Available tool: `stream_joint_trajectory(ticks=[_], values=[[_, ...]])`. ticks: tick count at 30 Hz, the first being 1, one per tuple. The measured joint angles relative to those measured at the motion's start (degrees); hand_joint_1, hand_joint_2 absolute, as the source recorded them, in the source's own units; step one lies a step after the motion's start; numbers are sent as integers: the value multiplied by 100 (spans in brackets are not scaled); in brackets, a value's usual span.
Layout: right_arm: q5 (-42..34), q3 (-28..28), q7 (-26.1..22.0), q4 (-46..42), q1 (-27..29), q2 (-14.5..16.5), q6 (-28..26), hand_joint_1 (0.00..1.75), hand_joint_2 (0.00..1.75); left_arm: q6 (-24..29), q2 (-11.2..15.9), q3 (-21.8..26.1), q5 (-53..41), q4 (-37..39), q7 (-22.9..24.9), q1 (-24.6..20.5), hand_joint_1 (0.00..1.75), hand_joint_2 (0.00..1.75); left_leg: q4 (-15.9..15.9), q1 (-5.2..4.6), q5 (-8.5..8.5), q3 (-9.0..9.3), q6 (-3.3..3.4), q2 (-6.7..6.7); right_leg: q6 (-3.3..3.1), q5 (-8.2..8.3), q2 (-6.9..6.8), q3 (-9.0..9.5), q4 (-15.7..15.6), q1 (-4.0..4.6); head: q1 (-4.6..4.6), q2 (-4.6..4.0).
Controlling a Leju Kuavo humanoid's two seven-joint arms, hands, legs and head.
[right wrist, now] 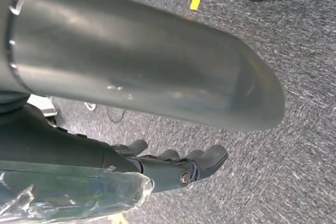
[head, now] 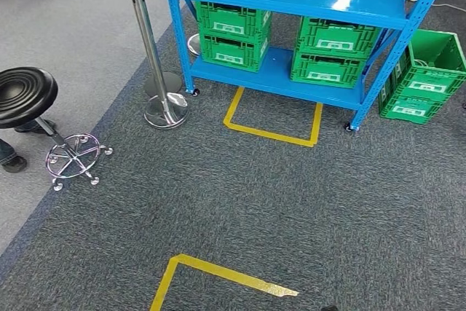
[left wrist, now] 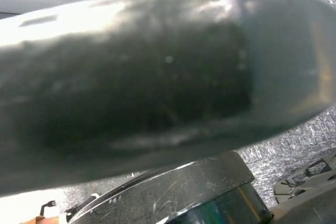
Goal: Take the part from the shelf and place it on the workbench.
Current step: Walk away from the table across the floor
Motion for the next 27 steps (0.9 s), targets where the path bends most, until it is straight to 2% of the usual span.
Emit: stream_joint_trajectory(ticks=[2, 5, 7, 9, 11, 12, 13, 14, 15, 16, 17, 18, 21, 23, 24, 26, 27], values=[[-30, -25, -13, 0, 0, 4, 19, 0, 0, 0, 1, 0, 0, 1, 1, 0, 0, 0, 10, -5, -6, -4, 14, 0, 13, 5, 0, 2, -8, -6, 0, 0], [-67, -72, -28, 0, -2, 34, 22, 0, 0, 0, 7, 0, 2, 1, 7, -4, 0, 0, 7, -23, -5, -5, 110, 1, 88, 32, 6, 20, -57, -22, -5, 0], [-96, -115, -33, 0, -7, 51, 19, 0, 0, 0, 3, 0, 10, 1, 19, -9, 0, 0, -128, 11, 68, 59, 162, 24, 121, -14, -16, -11, -13, -12, 1, 0], [-116, -153, -35, 0, -15, 55, 17, 0, 0, -1, -4, 0, 20, 1, 26, -11, 0, 0, -243, 47, 129, 114, 193, 63, 154, -276, -67, -221, 418, -17, 20, 0], [-127, -179, -36, 0, -17, 57, 18, 0, 0, -5, -9, 0, 27, 1, 26, -7, 0, 0, -252, 48, 126, 114, 201, 103, 201, -620, -97, -573, 1153, -43, 31, 0], [-132, -191, -34, 0, -12, 58, 19, 0, 0, -9, -10, 0, 29, 1, 26, -4, 0, 0, -249, 51, 119, 115, 192, 123, 227, -688, -105, -698, 1402, -62, 29, 0], [-134, -205, -33, 0, -6, 60, 19, 0, 0, -15, -10, 0, 32, 1, 26, -2, 0, 0, -243, 58, 109, 118, 176, 140, 255, -649, -118, -728, 1454, -82, 29, 0], [-133, -219, -31, 0, -1, 61, 19, 0, 0, -24, -10, 0, 34, 1, 26, -2, 0, 0, -232, 72, 94, 125, 151, 156, 281, -506, -140, -643, 1280, -102, 31, 0], [-126, -231, -28, 0, -1, 61, 19, 0, 0, -29, -10, 0, 39, 1, 26, -2, 0, 0, -209, 90, 70, 135, 113, 172, 308, -298, -186, -456, 916, -124, 32, 0], [-117, -238, -25, 1, -10, 64, 19, 0, 0, -34, -6, 0, 43, 2, 26, -4, 0, 0, -171, 94, 37, 137, 64, 188, 331, -160, -252, -260, 538, -127, 38, -1], [-106, -242, -21, 1, -23, 75, 18, 0, 0, -37, -1, 0, 46, 2, 26, -6, 0, 0, -120, 95, 0, 131, 15, 201, 314, -68, -286, -93, 236, -129, 51, -1], [-96, -245, -16, 1, -33, 86, 18, 0, 0, -37, 5, 0, 49, 2, 26, -8, 0, 0, -76, 88, -29, 124, -28, 213, 278, -44, -306, 4, 66, -125, 54, -1], [-59, -261, -2, 0, -33, 105, 18, 0, 0, -37, 17, 0, 51, 2, 26, -11, 0, 0, -25, 95, -62, 120, -93, 244, 120, -71, -235, 20, 59, -108, 40, 0], [-26, -273, 3, 0, -34, 105, 18, 0, 0, -37, 21, 0, 52, 2, 26, -13, 0, 0, 162, 119, -222, 54, -144, 199, 50, -64, -190, 18, 63, -115, 29, 0], [-12, -275, 4, 0, -39, 105, 18, 0, 0, -38, 22, 0, 52, 2, 26, -13, 0, 0, 433, 129, -393, -62, -172, 161, 22, -61, -166, 18, 61, -118, 21, 0], [6, -278, 3, 0, -43, 105, 18, 0, 0, -40, 22, 0, 52, 2, 26, -10, 0, 0, 1208, 140, -768, -422, -202, 108, -9, -62, -111, 9, 61, -107, 9, 0], [10, -280, 4, 0, -38, 105, 18, 0, 0, -42, 22, 0, 52, 2, 26, -6, 0, 0, 1525, 141, -865, -582, -199, 100, -15, -63, -79, 8, 61, -97, 11, 0]])
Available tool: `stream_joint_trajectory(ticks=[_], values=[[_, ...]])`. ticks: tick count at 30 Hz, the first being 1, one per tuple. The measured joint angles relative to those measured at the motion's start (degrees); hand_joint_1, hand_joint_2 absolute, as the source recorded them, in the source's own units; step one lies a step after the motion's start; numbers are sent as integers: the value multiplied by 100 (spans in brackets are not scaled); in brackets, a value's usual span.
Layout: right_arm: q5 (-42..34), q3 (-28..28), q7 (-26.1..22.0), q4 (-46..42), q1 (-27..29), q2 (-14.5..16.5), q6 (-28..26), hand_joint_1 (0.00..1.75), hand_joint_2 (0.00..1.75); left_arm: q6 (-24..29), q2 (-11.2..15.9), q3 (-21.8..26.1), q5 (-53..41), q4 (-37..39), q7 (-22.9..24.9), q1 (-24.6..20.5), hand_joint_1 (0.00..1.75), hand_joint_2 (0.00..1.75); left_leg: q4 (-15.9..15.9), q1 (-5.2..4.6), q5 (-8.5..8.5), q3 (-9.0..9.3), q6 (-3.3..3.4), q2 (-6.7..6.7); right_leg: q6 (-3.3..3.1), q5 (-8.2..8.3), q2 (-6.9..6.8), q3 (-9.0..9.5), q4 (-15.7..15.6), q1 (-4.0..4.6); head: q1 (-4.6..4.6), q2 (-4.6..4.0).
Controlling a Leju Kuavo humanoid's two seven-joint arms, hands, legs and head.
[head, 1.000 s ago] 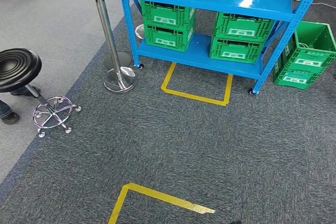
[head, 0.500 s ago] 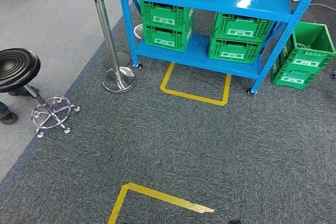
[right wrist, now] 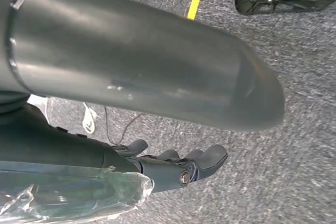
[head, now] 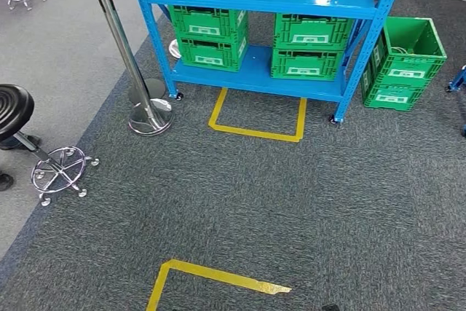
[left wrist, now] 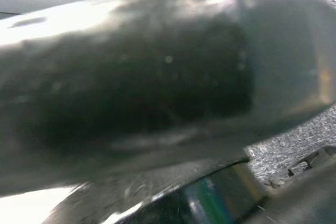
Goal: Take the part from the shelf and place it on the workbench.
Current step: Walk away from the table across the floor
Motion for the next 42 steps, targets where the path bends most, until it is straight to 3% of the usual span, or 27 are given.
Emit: stream_joint_trajectory(ticks=[1, 2, 4, 6, 8, 12, 18, 25, 42], values=[[2, -2, 1, 0, 5, 0, 0, 0, 0, 0, 1, 0, 0, 0, 0, 5, 0, 0, 128, -1, 20, -78, 15, -6, -3, -2, 35, 2, 0, 11, 0, 0], [3, -4, 1, 0, 8, 0, 0, 0, 0, 0, 2, 0, 0, 0, 0, 8, 0, 0, 45, -5, 153, -57, 44, -17, -5, -3, 76, 9, 0, 24, 1, -1], [15, -6, -1, 0, 2, 3, -4, 0, 0, 0, 6, 0, 0, 0, 0, 6, 0, 0, -662, -29, 603, 252, 148, -93, -6, -4, 155, 31, -2, 39, 2, -1], [74, -6, -10, 0, -3, 11, -40, 0, 0, 3, 12, 0, 8, 0, 0, -6, 0, 0, -1292, -58, 841, 533, 251, -173, 9, -5, 211, 29, 1, 56, 0, 0], [211, -2, -27, 0, 4, 17, -89, 0, 0, 21, 8, 0, 32, 0, 0, -22, 0, 0, -1462, -73, 826, 593, 275, -186, 54, 7, 234, 2, -10, 58, -3, 0], [587, 52, -33, 0, 22, 13, -107, 0, 0, 105, -12, 0, 81, 0, -11, -11, 0, 0, -1566, -61, 872, 595, 66, -188, -70, 29, 215, -4, -49, 60, 1, 0], [976, 241, 48, 0, 29, 11, -109, 0, 0, 162, -29, 0, 103, 0, -108, -11, 0, 0, -1564, -88, 882, 593, 153, -188, 17, 78, 213, 31, -127, 36, 1, 0], [1076, 317, 61, 0, 47, 11, -105, 0, 0, 210, -30, 0, 186, 0, -378, -11, 0, 0, -1560, -100, 880, 594, 178, -187, 98, 88, 212, 35, -142, 21, -1, 0], [1316, 348, 110, 0, 77, 11, -98, 0, 0, 365, -29, 0, -32, 0, -408, -12, 0, 0, -1561, -84, 883, 595, 179, -187, 97, 86, 212, 32, -137, 36, -1, 0]])
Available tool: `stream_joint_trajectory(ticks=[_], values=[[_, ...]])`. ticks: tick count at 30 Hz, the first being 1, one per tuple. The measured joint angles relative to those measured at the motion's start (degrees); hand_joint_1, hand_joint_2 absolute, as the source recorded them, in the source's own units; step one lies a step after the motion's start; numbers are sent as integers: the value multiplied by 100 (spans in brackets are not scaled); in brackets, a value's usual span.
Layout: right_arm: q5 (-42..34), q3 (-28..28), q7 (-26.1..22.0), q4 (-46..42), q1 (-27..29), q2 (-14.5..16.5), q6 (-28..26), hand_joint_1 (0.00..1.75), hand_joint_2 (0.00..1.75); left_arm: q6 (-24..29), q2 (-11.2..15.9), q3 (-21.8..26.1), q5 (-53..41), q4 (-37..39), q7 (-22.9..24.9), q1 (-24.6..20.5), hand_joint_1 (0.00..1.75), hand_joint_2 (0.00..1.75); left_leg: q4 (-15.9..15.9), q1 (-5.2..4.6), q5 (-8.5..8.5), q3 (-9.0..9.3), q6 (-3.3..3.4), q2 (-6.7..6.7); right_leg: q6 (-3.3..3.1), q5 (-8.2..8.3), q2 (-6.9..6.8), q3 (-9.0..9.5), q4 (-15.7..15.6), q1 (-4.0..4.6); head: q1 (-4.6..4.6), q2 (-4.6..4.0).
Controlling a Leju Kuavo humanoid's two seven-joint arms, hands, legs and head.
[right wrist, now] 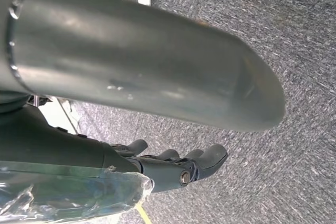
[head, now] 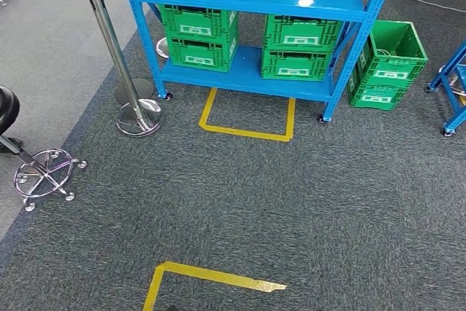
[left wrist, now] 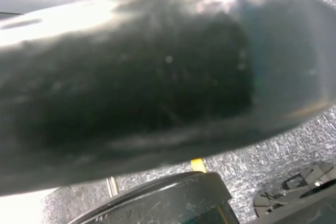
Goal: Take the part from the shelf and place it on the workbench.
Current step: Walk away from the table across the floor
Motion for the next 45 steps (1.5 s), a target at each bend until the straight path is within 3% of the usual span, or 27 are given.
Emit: stream_joint_trajectory(ticks=[7, 12, 14, 15, 18, 19, 20, 21, 22, 24, 25, 29, 31, 33, 34, 35, 36, 38, 39, 41, 45], values=[[26, -2, 8, 0, 4, 0, 0, 0, 0, 44, 4, 0, -34, 0, 13, 0, 0, 0, 11, -8, -5, -3, 12, -1, 12, 4, 0, 3, -7, -8, 0, 0], [54, -2, 8, 0, 9, 1, 2, 0, 0, 68, 20, 0, -110, 0, 13, -5, 0, 0, 9, -36, -5, -1, 104, 3, 99, 20, 6, 12, -40, -40, -3, 0], [69, -2, 8, 0, 10, 1, 2, 0, 0, 78, 23, 0, -133, 0, 13, -12, 0, 0, -88, -16, 44, 43, 165, 32, 122, -61, -56, -43, 57, -35, 6, 0], [78, -2, 8, 0, 7, 0, 2, 0, 0, 82, 23, 0, -139, 0, 13, -14, 0, 0, -136, -2, 67, 63, 192, 50, 122, -184, -111, -143, 258, -27, 21, 0], [100, -3, 8, 0, 8, 0, 4, 0, 0, 86, 23, 0, -141, 0, 15, 0, 0, 0, -156, -5, 68, 70, 217, 107, 123, -698, -232, -681, 1354, -20, 53, 0], [104, -4, 8, 0, 17, 0, 7, 0, 0, 85, 23, 0, -141, 0, 18, 6, 0, 0, -154, -8, 61, 73, 211, 122, 131, -745, -240, -789, 1571, -21, 53, 0], [109, -4, 9, 0, 27, 0, 9, 0, 0, 84, 23, 0, -141, 0, 20, 9, 0, 0, -151, -8, 52, 79, 199, 128, 136, -677, -246, -790, 1567, -23, 56, 0], [114, -4, 10, 0, 32, -1, 10, 0, 0, 84, 23, 0, -141, 0, 24, 10, 0, 0, -145, -5, 38, 93, 180, 131, 137, -507, -258, -668, 1329, -27, 56, 0], [119, -4, 11, 0, 30, -1, 10, 0, 0, 83, 21, 0, -141, 0, 27, 10, 0, 0, -131, 0, 18, 109, 152, 132, 137, -299, -279, -460, 925, -34, 57, -1], [125, -4, 12, 0, 13, 0, 10, 0, 0, 83, 24, 0, -141, 1, 30, 7, 0, 0, -79, -19, -34, 118, 81, 134, 109, -83, -314, -91, 241, -32, 63, -1], [126, -4, 12, 0, 8, 1, 10, 0, 0, 83, 28, 0, -141, 2, 30, 5, 0, 0, -54, -30, -53, 114, 49, 135, 83, -71, -318, -2, 91, -27, 59, -1], [138, -6, 25, 0, 25, 1, 11, 0, 0, 83, 37, 0, -146, 2, 34, 4, 0, 0, 56, -12, -149, 87, -45, 133, -44, -101, -291, 35, 73, -21, 33, 0], [152, -6, 25, 0, 17, 2, 10, 0, 0, 83, 39, 0, -155, 2, 34, 0, 0, 0, 511, 10, -421, -121, -115, 128, -96, -105, -287, 47, 66, -34, 16, 0], [165, -9, 23, 0, 15, 1, 8, 0, 0, 83, 39, 0, -168, 2, 34, 2, 0, 0, 1314, 35, -753, -538, -158, 129, -127, -119, -285, 52, 68, -28, 5, 0], [171, -11, 22, 0, 19, 1, 7, 0, 0, 83, 39, 0, -173, 2, 34, 8, 0, 0, 1603, 45, -815, -707, -164, 129, -135, -127, -281, 59, 69, -24, 7, 0], [178, -14, 20, 0, 21, 0, 6, 0, 0, 83, 40, 0, -179, 2, 34, 14, 0, 0, 1691, 51, -751, -786, -158, 128, -140, -137, -271, 73, 70, -19, 6, 0], [186, -16, 17, 0, 21, 0, 4, 0, 0, 82, 41, 0, -183, 2, 34, 18, 0, 0, 1540, 53, -571, -748, -139, 128, -141, -150, -257, 94, 69, -14, 6, 0], [202, -20, 10, 0, 17, 2, 2, 0, 0, 81, 47, 0, -190, 3, 34, 19, 0, 0, 806, 39, -91, -444, -62, 114, -129, -182, -228, 138, 65, -9, 7, 0], [206, -21, 9, 0, 13, 3, 1, 0, 0, 81, 51, 0, -191, 3, 34, 15, 0, 0, 461, 25, 51, -290, -18, 105, -111, -201, -215, 150, 68, 0, 8, 0], [211, -28, 8, 0, 12, 7, -1, 0, 0, 80, 55, 0, -195, 4, 34, 3, 0, 0, 115, -1, 91, -144, 34, 92, -56, -223, -206, 141, 69, 5, 8, 0], [228, -48, 10, 0, 14, 7, 0, 0, 0, 83, 51, 0, -202, 5, 44, 10, 0, 0, -35, 31, 78, -77, 85, 104, 61, -340, -229, 60, 209, 3, 13, 0]])
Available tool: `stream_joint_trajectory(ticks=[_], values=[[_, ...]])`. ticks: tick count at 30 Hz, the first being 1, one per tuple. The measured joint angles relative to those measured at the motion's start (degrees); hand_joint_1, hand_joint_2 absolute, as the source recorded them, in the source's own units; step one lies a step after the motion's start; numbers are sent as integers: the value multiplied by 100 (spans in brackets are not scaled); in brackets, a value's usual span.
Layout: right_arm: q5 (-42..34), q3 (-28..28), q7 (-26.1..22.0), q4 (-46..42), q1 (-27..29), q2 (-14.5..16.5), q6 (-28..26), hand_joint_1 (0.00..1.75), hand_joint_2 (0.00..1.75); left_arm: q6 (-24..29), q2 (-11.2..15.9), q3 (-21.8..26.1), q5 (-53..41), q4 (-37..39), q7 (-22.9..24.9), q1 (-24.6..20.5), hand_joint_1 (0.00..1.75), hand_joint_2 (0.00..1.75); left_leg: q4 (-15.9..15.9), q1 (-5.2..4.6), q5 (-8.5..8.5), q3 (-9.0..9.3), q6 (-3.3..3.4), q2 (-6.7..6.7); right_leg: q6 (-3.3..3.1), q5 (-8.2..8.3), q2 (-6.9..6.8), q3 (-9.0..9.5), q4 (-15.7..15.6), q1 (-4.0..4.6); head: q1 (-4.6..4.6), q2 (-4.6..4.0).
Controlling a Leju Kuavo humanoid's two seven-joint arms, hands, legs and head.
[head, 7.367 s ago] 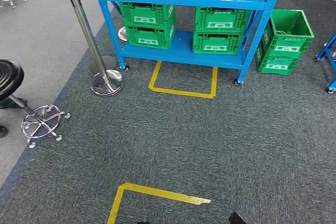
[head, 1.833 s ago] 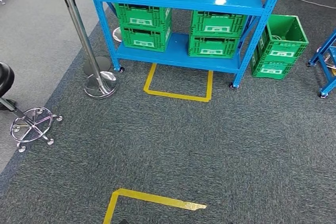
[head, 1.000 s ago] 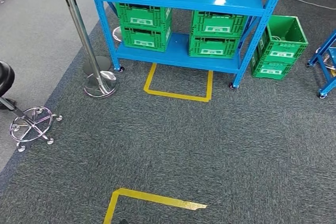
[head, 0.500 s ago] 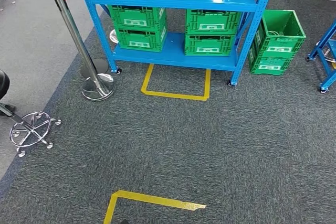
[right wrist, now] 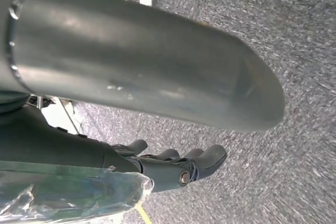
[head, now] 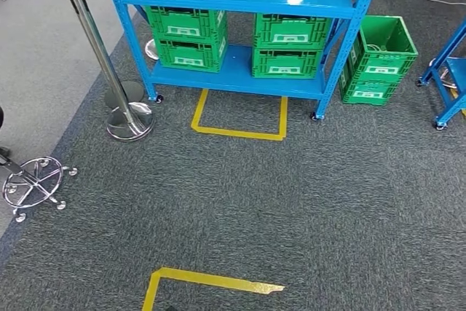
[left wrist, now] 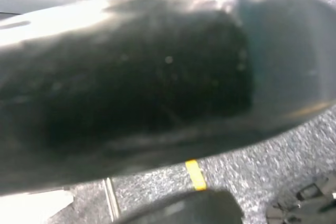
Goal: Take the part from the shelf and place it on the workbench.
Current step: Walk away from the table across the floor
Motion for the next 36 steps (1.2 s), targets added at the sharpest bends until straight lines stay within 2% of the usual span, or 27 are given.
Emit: stream_joint_trajectory(ticks=[1, 3, 4, 5, 6, 8, 9, 10, 12, 15, 17, 19, 20, 21, 22, 23, 24, 25, 26, 30, 31, 32, 34, 35, 36], values=[[8, -5, 0, 0, -4, 0, 0, 0, 0, 2, 0, 0, -3, 1, 4, -3, 0, 0, -27, 10, 2, 22, 20, 6, 18, -130, -8, -133, 254, 0, 8, 0], [19, -13, 0, 0, -1, 0, 1, 0, 0, 2, -4, 0, -16, 1, 6, -9, 0, 0, -29, -7, -26, 39, 56, 14, 45, -446, -16, -550, 1025, -1, 15, 0], [22, -16, 0, 0, 6, -1, 2, 0, 0, 1, -7, 0, -22, 1, 6, -7, 0, 0, -27, -18, -41, 51, 66, 16, 55, -527, -16, -743, 1348, -1, 13, 0], [25, -17, 1, 0, 15, -2, 2, 0, 0, 1, -9, 0, -28, 1, 8, -1, 0, 0, -26, -26, -59, 71, 72, 17, 60, -494, -16, -850, 1484, -1, 13, 0], [27, -19, 1, 0, 21, -4, 2, 0, 0, 1, -10, 0, -31, 2, 12, 4, 0, 0, -25, -32, -83, 104, 70, 15, 55, -330, -18, -829, 1365, 0, 14, 0], [31, -21, 2, 0, 18, -9, 2, 0, 0, 1, -11, 0, -36, 3, 19, 8, 0, 0, -24, -38, -143, 193, 48, 13, 27, 123, -33, -523, 652, 4, 14, 0], [32, -23, 1, 0, 12, -10, 3, 0, 0, 1, -12, 0, -40, 3, 21, 5, 0, 0, -14, -50, -179, 228, 25, 11, 6, 266, -46, -340, 277, 14, 16, 0], [34, -25, -1, 0, 4, -12, 3, 0, 0, 2, -12, 0, -46, 3, 21, 2, 0, 0, -4, -60, -205, 248, -2, 11, -22, 318, -55, -209, 40, 24, 13, 0], [39, -33, -2, 0, 0, -13, 7, 0, 0, 3, -11, 0, -54, 3, 21, -5, 0, 0, 14, -75, -235, 252, -49, 13, -78, 283, -56, -104, -113, 47, 2, 0], [44, -51, -5, 0, 17, -11, 10, 0, 0, 9, -9, 0, -55, 4, 22, -13, 0, 0, 137, -55, -346, 215, -131, 12, -165, 266, -51, -53, -148, 20, -22, 0], [44, -58, -11, 0, 7, -13, 10, 0, 0, 16, -5, 0, -55, 5, 23, -18, 0, 0, 673, -18, -616, -49, -206, 7, -222, 242, -55, -9, -171, 1, -52, 0], [44, -67, -15, 0, 0, -15, 10, 0, 0, 18, -3, 0, -56, 5, 23, -9, 0, 0, 1442, 30, -870, -493, -260, 6, -250, 198, -53, 30, -170, 0, -66, 0], [44, -73, -16, 0, 4, -15, 11, 0, 0, 18, -2, 0, -56, 5, 23, -1, 0, 0, 1650, 48, -866, -644, -275, 7, -250, 173, -49, 60, -169, 0, -66, 0], [44, -80, -17, 0, 12, -14, 13, 0, 0, 18, 0, 0, -57, 5, 23, 6, 0, 0, 1666, 64, -741, -708, -283, 7, -242, 143, -43, 100, -169, -1, -67, 0], [45, -89, -17, 0, 16, -14, 14, 0, 0, 18, 2, 0, -61, 5, 23, 9, 0, 0, 1435, 74, -505, -646, -279, 7, -229, 110, -34, 150, -169, -3, -68, 0], [47, -95, -18, 0, 19, -13, 14, 0, 0, 18, 3, 0, -66, 5, 23, 10, 0, 0, 1060, 80, -224, -510, -263, 7, -213, 75, -25, 201, -172, -5, -67, 0], [49, -99, -18, 0, 15, -13, 15, 0, 0, 18, 7, 0, -71, 5, 23, 8, 0, 0, 696, 72, -27, -359, -241, 6, -186, 35, -17, 232, -174, 0, -66, 0], [51, -102, -18, 0, 9, -13, 15, 0, 0, 18, 8, 0, -78, 5, 23, 2, 0, 0, 391, 62, 68, -227, -214, 5, -154, 3, -8, 256, -174, 6, -68, 0], [53, -103, -18, 0, 4, -13, 15, 0, 0, 17, 8, 0, -87, 5, 24, -5, 0, 0, 224, 51, 77, -155, -192, 4, -120, -19, -6, 259, -177, 11, -64, 0], [53, -108, -18, -3, -2, -13, 26, 0, 0, 19, 8, 0, -110, 7, 51, 1, 0, 0, 68, 54, -15, -44, -91, 4, 18, -110, -20, 287, -154, 3, -55, -1], [54, -109, -19, -3, -6, -13, 30, 0, 0, 20, 7, 0, -111, 7, 55, -2, 0, 0, 32, 64, -25, 1, -55, 9, 39, -202, -24, 221, 10, 2, -47, -1], [54, -109, -19, -3, -8, -13, 34, 0, 0, 21, 4, 0, -112, 8, 56, -9, 0, 0, 13, 67, -40, 39, -22, 14, 47, -342, -27, 50, 326, -2, -37, -1], [52, -110, -20, -2, -6, -13, 46, 0, 0, 18, -3, 0, -120, 8, 56, -22, 0, 0, 10, 52, -92, 86, 28, 17, 60, -620, -31, -450, 1146, -3, -19, 0], [49, -111, -19, -2, 2, -13, 58, 0, 0, 15, -7, 0, -126, 8, 58, -18, 0, 0, 11, 44, -124, 117, 38, 14, 65, -649, -31, -667, 1434, -3, -17, 0], [45, -114, -18, -2, 11, -13, 75, 0, 0, 11, -7, 0, -139, 8, 60, -11, 0, 0, 11, 38, -159, 160, 39, 9, 66, -549, -32, -779, 1499, -3, -16, 0]])
